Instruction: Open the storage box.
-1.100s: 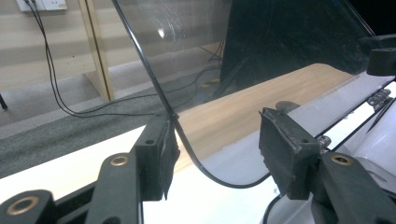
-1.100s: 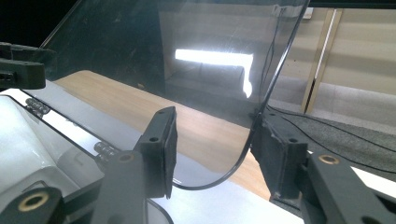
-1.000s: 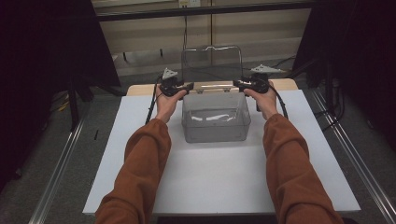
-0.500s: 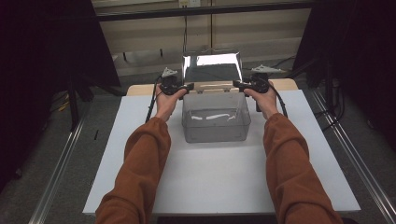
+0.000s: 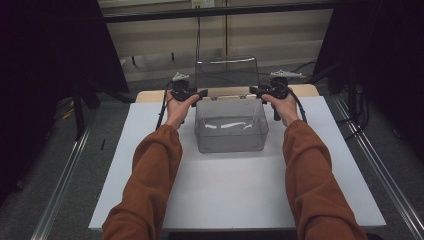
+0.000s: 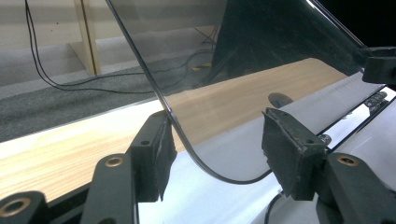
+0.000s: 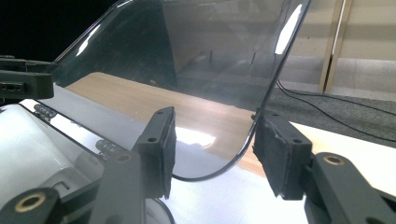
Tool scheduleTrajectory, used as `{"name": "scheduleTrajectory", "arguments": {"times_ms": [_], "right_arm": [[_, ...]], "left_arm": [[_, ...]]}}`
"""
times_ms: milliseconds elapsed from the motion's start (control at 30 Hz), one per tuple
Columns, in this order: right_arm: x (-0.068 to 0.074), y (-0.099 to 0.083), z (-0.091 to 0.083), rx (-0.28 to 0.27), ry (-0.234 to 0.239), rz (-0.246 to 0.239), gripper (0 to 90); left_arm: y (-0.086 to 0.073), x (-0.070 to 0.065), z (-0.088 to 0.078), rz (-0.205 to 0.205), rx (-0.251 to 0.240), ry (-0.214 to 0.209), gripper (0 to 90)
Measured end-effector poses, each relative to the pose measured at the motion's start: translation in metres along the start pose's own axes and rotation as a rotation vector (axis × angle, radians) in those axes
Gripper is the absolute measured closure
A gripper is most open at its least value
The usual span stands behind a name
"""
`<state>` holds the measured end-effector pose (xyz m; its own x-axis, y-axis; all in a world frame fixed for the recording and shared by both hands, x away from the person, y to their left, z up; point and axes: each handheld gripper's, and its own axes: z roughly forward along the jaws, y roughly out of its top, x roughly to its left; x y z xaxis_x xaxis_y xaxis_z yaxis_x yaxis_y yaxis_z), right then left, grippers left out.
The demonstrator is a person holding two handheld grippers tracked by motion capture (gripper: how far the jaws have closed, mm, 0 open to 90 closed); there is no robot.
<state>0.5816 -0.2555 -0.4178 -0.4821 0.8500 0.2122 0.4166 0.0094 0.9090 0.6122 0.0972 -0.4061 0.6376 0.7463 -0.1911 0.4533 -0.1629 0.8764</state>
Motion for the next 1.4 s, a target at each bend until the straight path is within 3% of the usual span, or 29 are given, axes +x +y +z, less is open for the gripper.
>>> {"name": "scheduleTrajectory", "arguments": {"times_ms": [533, 900, 1067, 1200, 1400], "right_arm": [[-0.0011, 0.0014, 0.0011, 0.032, 0.011, 0.036, 47.6], [0.0012, 0.004, 0.0011, 0.051, -0.024, 0.01, 44.8], [0.0012, 0.0035, 0.0006, 0.052, -0.023, 0.023, 45.2], [0.0008, 0.0031, 0.0, 0.055, -0.025, 0.027, 44.2], [0.0004, 0.0027, 0.0001, 0.052, -0.02, 0.028, 43.4]], "left_arm": [[0.0012, 0.0016, 0.0011, -0.036, 0.026, -0.002, 42.4], [0.0018, 0.0009, 0.0016, -0.068, 0.04, -0.001, 41.9], [0.0014, -0.001, 0.0035, -0.079, 0.04, 0.007, 40.1], [-0.0022, -0.0006, 0.0087, -0.144, 0.033, -0.005, 37.2], [-0.0018, -0.0016, 0.0094, -0.138, 0.035, 0.007, 34.9]]}}
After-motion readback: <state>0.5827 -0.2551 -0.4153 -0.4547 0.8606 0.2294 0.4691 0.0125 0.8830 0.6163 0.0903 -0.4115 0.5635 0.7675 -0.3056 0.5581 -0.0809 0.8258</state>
